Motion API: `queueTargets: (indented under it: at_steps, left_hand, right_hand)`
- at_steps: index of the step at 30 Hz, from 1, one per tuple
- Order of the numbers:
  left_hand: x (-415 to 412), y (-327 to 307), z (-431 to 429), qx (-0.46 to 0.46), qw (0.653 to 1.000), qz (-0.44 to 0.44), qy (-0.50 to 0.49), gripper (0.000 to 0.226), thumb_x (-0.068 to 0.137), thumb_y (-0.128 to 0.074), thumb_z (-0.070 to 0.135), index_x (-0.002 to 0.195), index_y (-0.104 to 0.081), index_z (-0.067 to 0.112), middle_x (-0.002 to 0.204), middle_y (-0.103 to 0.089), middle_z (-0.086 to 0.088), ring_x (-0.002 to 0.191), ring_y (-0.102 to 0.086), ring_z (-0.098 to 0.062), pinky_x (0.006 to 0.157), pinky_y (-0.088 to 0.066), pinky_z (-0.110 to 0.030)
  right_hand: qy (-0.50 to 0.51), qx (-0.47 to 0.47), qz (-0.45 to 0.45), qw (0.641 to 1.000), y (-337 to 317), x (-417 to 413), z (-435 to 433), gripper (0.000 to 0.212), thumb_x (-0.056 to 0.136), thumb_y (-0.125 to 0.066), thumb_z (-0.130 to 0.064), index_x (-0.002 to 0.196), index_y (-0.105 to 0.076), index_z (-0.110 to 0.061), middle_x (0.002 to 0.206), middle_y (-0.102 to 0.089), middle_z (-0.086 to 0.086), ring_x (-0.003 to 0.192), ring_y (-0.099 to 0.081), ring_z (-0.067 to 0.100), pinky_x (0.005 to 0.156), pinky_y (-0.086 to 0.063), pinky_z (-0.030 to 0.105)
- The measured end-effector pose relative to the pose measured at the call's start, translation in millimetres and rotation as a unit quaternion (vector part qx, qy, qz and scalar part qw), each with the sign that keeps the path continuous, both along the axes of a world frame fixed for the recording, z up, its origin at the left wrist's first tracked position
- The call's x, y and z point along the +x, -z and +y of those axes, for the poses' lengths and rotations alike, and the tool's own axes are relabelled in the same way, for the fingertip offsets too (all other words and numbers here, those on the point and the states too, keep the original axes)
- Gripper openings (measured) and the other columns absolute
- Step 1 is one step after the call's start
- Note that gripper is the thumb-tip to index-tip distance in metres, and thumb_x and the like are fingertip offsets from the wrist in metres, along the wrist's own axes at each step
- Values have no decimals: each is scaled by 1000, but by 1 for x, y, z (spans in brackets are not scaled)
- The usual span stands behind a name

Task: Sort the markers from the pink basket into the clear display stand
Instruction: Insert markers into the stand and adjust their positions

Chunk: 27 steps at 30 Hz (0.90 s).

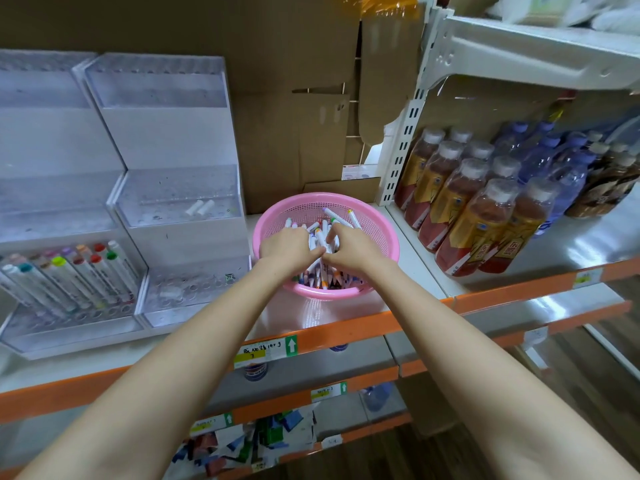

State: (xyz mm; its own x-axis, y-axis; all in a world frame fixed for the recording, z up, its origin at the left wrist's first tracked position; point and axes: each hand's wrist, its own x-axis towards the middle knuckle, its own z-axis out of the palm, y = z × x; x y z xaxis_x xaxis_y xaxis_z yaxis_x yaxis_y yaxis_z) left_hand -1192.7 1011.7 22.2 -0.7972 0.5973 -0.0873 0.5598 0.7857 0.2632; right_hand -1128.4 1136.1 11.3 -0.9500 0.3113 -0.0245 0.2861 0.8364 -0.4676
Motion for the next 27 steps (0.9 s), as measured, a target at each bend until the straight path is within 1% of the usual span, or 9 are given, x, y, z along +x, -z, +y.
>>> queueTargets:
  at_steps: [3,6,10,14,16,19,20,23,27]
  left_hand:
    - [-2,-4,1,15,998,-56,2,48,89,-53,36,113,-58,-5,120,-60,-22,121,-49,-36,82,-46,-43]
    - [2,-6,4,18,994,-101,24,58,79,-68,39,114,-57,-6,126,-56,-25,126,-43,-40,92,-43,-47]
    - [4,0,7,23,997,-69,12,55,78,-67,38,122,-58,6,129,-56,-14,133,-36,-33,95,-41,-44]
    - [-6,7,7,75,993,-84,-30,11,71,-65,19,69,-59,10,67,-58,-7,88,-64,-31,63,-47,-35]
    - [-7,7,7,83,992,-86,-42,17,70,-63,16,58,-52,12,55,-49,-2,68,-59,-28,53,-40,-30]
    - [-8,4,7,119,984,-114,-62,20,71,-63,15,57,-50,13,51,-44,-1,58,-47,-22,54,-36,-31]
    - [-10,3,6,137,979,-132,-70,15,72,-63,15,60,-54,12,52,-46,-1,57,-47,-21,55,-38,-32]
    - [-14,1,3,243,939,-219,-105,10,75,-63,13,69,-67,7,56,-54,-5,53,-49,-20,57,-43,-31]
    - [-14,-4,0,355,870,-317,-130,9,83,-62,4,91,-60,7,69,-58,-9,47,-54,-13,48,-49,-26]
  right_hand:
    - [27,-2,24,999,0,-1,0,18,84,-59,-28,82,-56,-10,115,-66,1,124,-49,28,68,-39,31]
    - [64,-29,15,997,-5,0,0,26,83,-58,-16,61,-45,-21,64,-60,2,85,-59,30,59,-37,29]
    - [85,-43,5,995,-11,-2,-2,24,85,-59,-18,64,-54,-8,68,-63,17,71,-58,29,57,-41,31]
    - [80,-33,-28,996,-15,-3,-1,26,84,-60,-15,60,-51,-12,61,-56,9,63,-51,19,49,-35,26]
    - [78,-24,-37,996,-16,-5,0,10,82,-61,-12,72,-60,-11,74,-62,13,71,-55,24,55,-40,30]
    - [72,-22,-29,997,-15,-6,-2,39,83,-59,-9,61,-35,-31,66,-56,10,63,-50,18,50,-36,27]
    - [79,-31,-27,996,-15,-6,-1,41,82,-59,-9,60,-33,-30,60,-53,7,60,-49,18,48,-35,27]
    - [99,-75,-14,992,-11,-10,1,12,80,-64,-9,68,-62,-9,56,-53,0,61,-55,19,54,-40,28]
    - [87,-104,42,990,-12,-8,-1,13,79,-65,-11,79,-63,2,65,-54,-7,68,-61,22,60,-47,33]
